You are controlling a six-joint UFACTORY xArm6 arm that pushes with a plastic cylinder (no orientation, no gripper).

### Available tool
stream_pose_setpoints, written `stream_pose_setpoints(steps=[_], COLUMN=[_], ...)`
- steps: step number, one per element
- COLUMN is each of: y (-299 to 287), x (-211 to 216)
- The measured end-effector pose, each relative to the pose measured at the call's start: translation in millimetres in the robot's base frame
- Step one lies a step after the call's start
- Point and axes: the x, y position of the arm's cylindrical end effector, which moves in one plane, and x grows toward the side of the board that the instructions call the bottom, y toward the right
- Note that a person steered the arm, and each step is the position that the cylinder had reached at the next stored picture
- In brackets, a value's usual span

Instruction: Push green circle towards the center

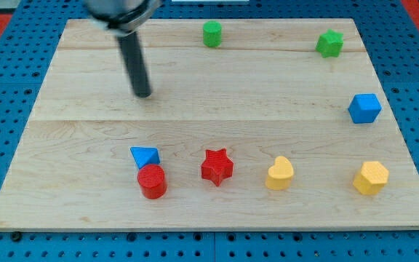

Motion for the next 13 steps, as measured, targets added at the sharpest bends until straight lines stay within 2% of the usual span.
stream_pose_setpoints(steps=[1, 2, 3, 4, 5, 7, 9, 10, 11, 12, 13], y=[60.4, 120.2, 117.6, 116.0, 68.9, -21.7, -28.6, -88.6, -118.6, -114.8, -75.7], x=[-46.2, -74.4, -89.1, -142.1, -166.4, -170.1, -169.0, -170.9, -166.4, -149.1, -136.6])
